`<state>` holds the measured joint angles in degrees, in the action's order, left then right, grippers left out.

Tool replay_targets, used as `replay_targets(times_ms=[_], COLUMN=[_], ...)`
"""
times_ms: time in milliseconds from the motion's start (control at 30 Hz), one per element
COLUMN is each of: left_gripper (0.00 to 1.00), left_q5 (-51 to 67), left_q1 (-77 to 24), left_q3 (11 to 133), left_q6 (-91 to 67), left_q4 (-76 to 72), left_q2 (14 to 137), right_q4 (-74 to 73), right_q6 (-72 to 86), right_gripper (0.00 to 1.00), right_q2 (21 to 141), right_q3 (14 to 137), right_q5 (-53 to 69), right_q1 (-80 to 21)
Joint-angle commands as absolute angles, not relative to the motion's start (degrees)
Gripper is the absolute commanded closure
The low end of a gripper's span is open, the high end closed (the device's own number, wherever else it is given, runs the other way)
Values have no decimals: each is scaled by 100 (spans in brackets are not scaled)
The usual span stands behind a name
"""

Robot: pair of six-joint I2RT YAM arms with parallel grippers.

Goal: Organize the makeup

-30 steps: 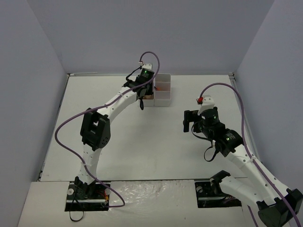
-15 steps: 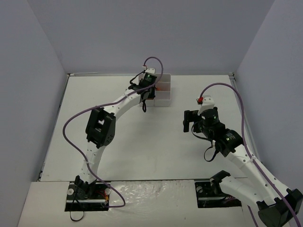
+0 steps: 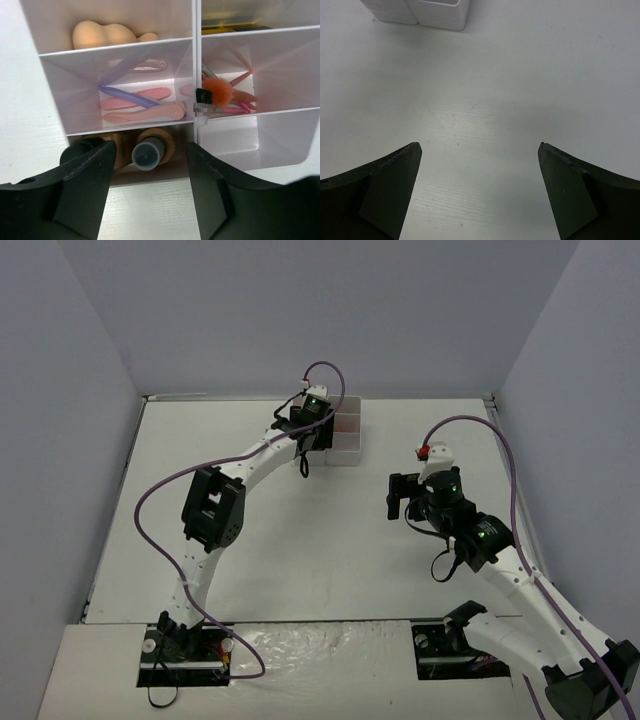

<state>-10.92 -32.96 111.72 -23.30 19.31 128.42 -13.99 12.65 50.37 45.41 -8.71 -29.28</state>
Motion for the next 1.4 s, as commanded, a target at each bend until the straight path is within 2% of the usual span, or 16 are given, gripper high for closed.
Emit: replay_targets(times_ms=[0,200,400,667,867,967,1167,1367], left_gripper=[37,28,23,14,3,3,3,3], left_q5=[-1130,-1124,-1137,-2139,-3172,-3470,-3902,-3889], left_q1=[-3296,-3306,-3306,-3235,-3070,-2988,-2956,-2947], left_q3=[11355,10968,9951,7983,6735,6240,5756,5462], left_q6=[-2285,-2304,-2018,-1512,-1265,-1362,-1538,-2078], left_q4=[1644,1681,1732,1758,2416,2615,3308,3599], left_q2=[12119,11209,9483,7218,5230,4417,3647,3506], right_q4=[-1202,-1195,-1203,-1092,-1003,-795,-503,-367], right_q6=[1357,1330,1188,607,181,79,149,108], right_gripper=[0,0,0,0,0,0,0,0], right_q2=[4968,4881,4784,4342,3898,3752,3635,3572], right_q3=[4797,5049,5462,5941,5881,5746,5576,5398], right_q5=[-859,-967,-1401,-2451,-3359,-3535,-3641,-3487], right_q1=[-2900,-2900,-2884,-2883,-2891,-2883,-2889,-2886])
